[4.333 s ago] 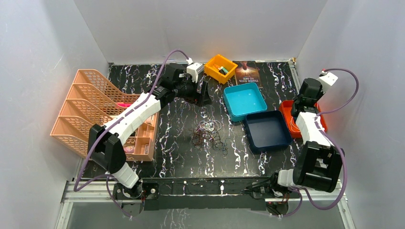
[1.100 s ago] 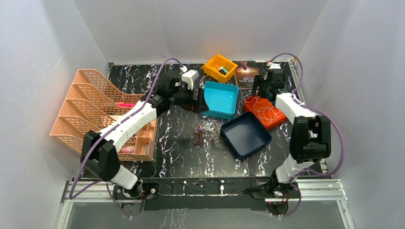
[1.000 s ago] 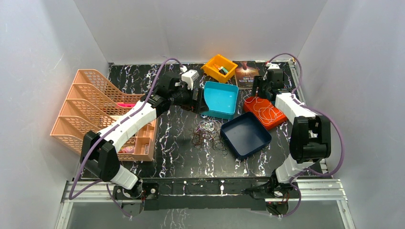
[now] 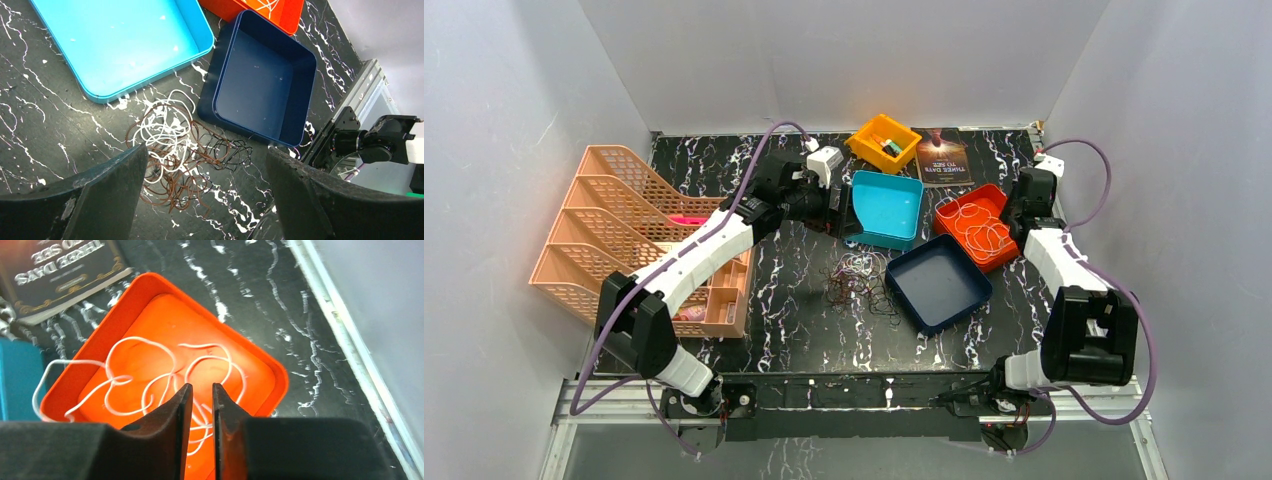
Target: Untangle the cables
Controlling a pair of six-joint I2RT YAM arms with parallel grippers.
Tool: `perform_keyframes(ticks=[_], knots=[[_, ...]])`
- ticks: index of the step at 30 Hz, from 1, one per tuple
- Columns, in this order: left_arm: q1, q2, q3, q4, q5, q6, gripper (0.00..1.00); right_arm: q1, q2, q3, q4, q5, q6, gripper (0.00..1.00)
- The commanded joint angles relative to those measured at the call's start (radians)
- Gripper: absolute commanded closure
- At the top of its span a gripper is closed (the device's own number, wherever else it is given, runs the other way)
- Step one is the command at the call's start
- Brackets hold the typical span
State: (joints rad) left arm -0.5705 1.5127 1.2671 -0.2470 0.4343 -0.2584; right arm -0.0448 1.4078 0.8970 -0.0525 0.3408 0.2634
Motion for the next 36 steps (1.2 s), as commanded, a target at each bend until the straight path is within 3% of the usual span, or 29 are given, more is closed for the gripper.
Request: perform_keyframes(ticks=[1,5,8,12,14,18,23,31,36], knots=[[0.003,0.003,0.04,-0.014,0.03,0.008,0.13,0.0,-0.083,-0.027,0.088,-0.226,-0.043,0.59],[0.003,0.009,0.043,-0.008,0.033,0.004,0.13,0.0,-0.127,-0.063,0.188,-0.401,-0.09,0.37],[0.003,0.011,0.044,-0.012,0.035,0.005,0.13,-0.001,-0.092,-0.018,0.153,-0.521,-0.098,0.29],[0.003,0.012,0.044,-0.013,0.032,0.008,0.13,0.0,-0.067,0.022,0.082,-0.468,0.106,0.19],[0.002,0.012,0.041,-0.01,0.033,0.006,0.13,0.008,-0.088,-0.02,0.119,-0.436,0.245,0.19],[0.002,0.012,0.032,-0.005,0.034,0.002,0.13,0.117,-0.162,-0.122,0.215,-0.217,0.471,0.18],[0.002,-0.001,0.018,0.0,0.027,-0.002,0.13,0.137,-0.132,-0.135,0.252,-0.184,0.677,0.18],[0.002,-0.016,0.004,0.005,0.02,-0.007,0.13,0.147,-0.005,-0.079,0.233,-0.115,0.763,0.21],[0.003,-0.024,-0.003,0.003,0.011,-0.007,0.13,0.147,0.064,-0.06,0.245,-0.153,0.778,0.26]])
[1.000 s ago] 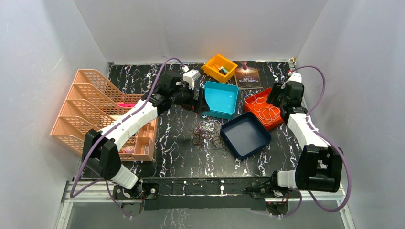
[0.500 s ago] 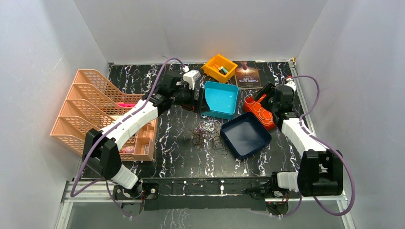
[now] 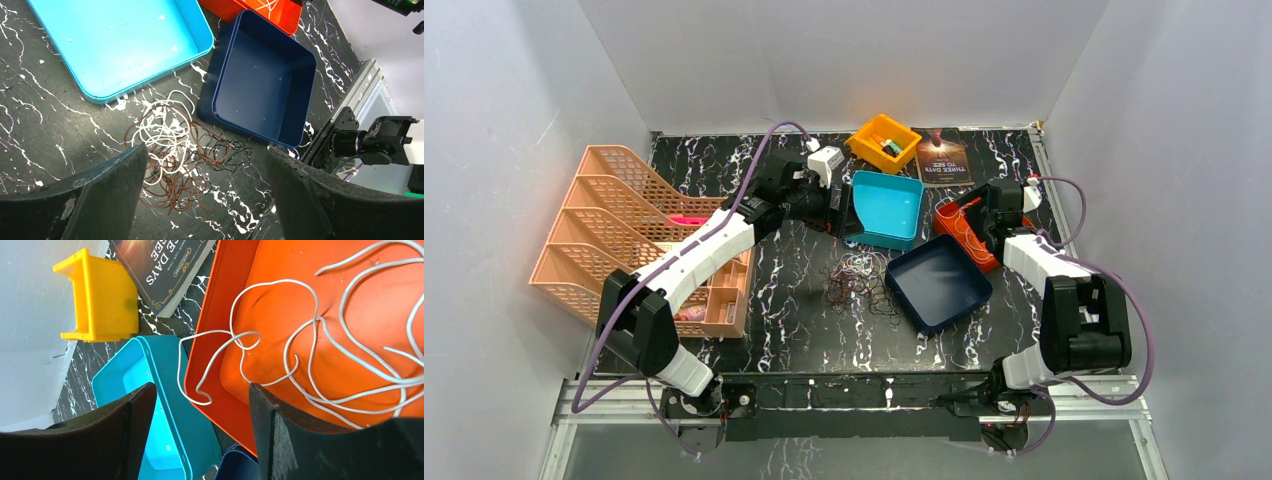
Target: Untangle the cables
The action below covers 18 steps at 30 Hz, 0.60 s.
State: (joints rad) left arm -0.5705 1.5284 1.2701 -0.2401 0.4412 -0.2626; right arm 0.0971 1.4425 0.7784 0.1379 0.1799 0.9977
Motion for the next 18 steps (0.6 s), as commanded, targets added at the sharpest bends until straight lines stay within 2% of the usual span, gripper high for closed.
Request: perform_keyframes(ticks=[1,3,7,14,16,18], knots=[[0.003,-0.039,-0.006,-0.004,0.005,-0.003,0.13,0.006,0.041,0.06,0.062,0.007,0.041,0.28],[0.003,-0.044,-0.006,-0.005,0.004,-0.003,0.13,0.006,0.055,0.059,0.084,0.005,0.031,0.34],[0.002,-0.051,-0.012,-0.005,-0.003,-0.003,0.13,0.005,0.048,0.04,0.135,0.045,-0.011,0.55],[0.003,-0.053,-0.015,-0.008,-0.003,-0.002,0.13,-0.012,0.003,0.033,0.097,0.132,-0.129,0.92],[0.003,-0.052,-0.015,-0.008,-0.003,-0.002,0.13,-0.024,-0.012,0.034,0.076,0.15,-0.166,0.98],[0.002,-0.052,-0.017,-0.006,-0.003,-0.002,0.13,-0.035,-0.028,0.039,0.045,0.178,-0.207,1.0]])
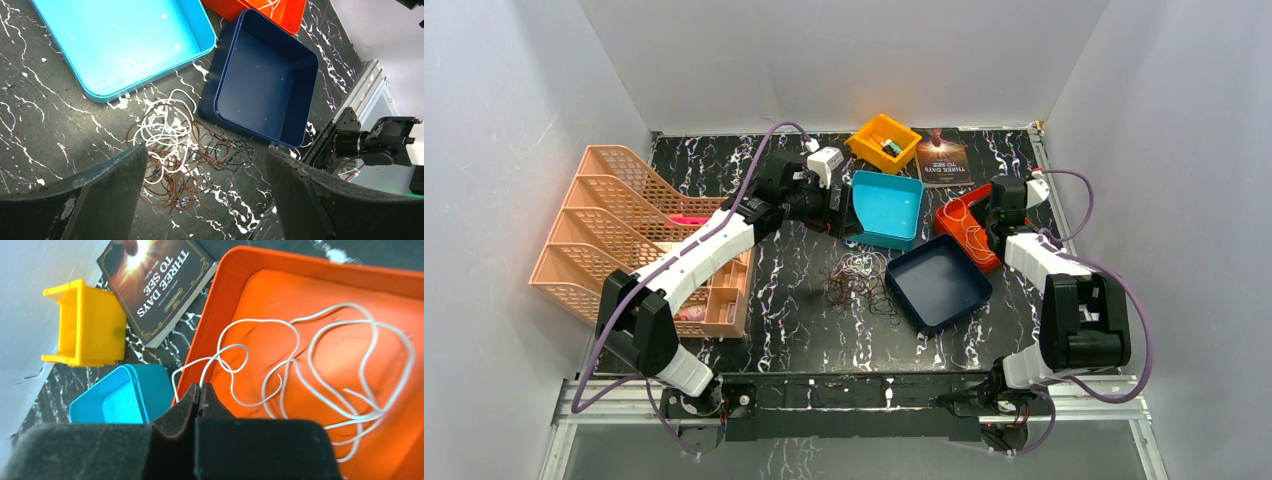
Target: Untangle the cables
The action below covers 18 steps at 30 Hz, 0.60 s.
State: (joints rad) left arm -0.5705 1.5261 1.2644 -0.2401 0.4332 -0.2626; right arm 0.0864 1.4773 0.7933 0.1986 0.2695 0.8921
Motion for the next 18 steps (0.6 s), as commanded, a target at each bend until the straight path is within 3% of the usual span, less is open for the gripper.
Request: perform_keyframes(ticks=[1,11,18], knots=[[0.002,-0.05,-0.011,-0.008,0.006,-0.003,0.13,-0.029,-0.071,0.026,-0.027,0.1,-0.128,1.0],[0.002,-0.047,-0.019,-0.001,0.01,-0.004,0.13,-0.08,-0.072,0.103,-0.162,0.13,-0.331,1.0],[0.003,-0.044,-0.015,0.0,0.009,-0.004,0.13,-0.08,0.086,0.179,-0.168,-0.136,-0.394,1.0]])
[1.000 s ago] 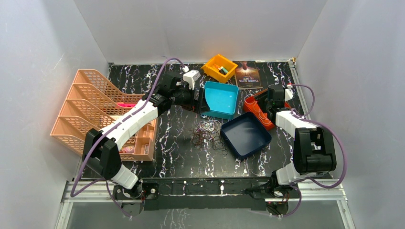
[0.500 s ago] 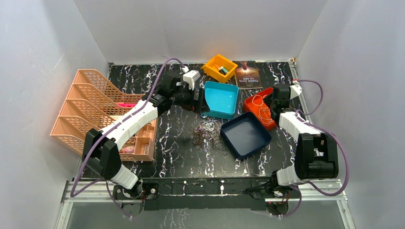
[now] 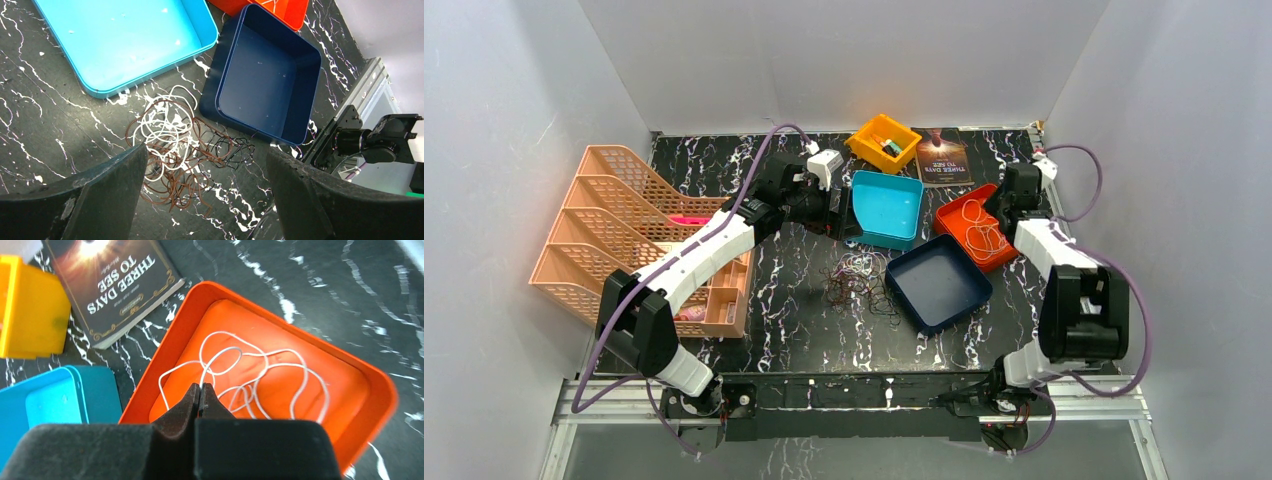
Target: Untangle the cables
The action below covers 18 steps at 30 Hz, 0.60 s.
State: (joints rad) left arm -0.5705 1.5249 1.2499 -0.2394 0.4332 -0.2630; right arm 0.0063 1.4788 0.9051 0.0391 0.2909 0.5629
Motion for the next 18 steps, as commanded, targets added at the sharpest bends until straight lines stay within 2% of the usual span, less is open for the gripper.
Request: perform_keyframes(ticks=[1,7,12,17,18], knots=[[0.002,-0.045,-0.002,-0.001,0.007,-0.004,0.13,0.0,0.113,0.074,-0.011,-0.193,-0.07,1.0],[0.002,-0.058,-0.014,-0.002,-0.004,-0.004,0.13,-0.001,0.238,0.076,0.016,-0.361,-0.093,1.0],[0.003,-0.055,-0.007,-0.006,-0.009,-0.002,0.13,0.0,0.225,0.046,0.055,-0.376,-0.093,0.95],[0.003,-0.042,0.001,-0.007,-0.009,0.0,0.13,0.0,0.168,0.04,0.038,-0.319,-0.107,0.81],[0.002,-0.04,0.002,-0.01,-0.014,0.001,0.13,0.0,0.152,0.04,0.027,-0.304,-0.113,0.74]])
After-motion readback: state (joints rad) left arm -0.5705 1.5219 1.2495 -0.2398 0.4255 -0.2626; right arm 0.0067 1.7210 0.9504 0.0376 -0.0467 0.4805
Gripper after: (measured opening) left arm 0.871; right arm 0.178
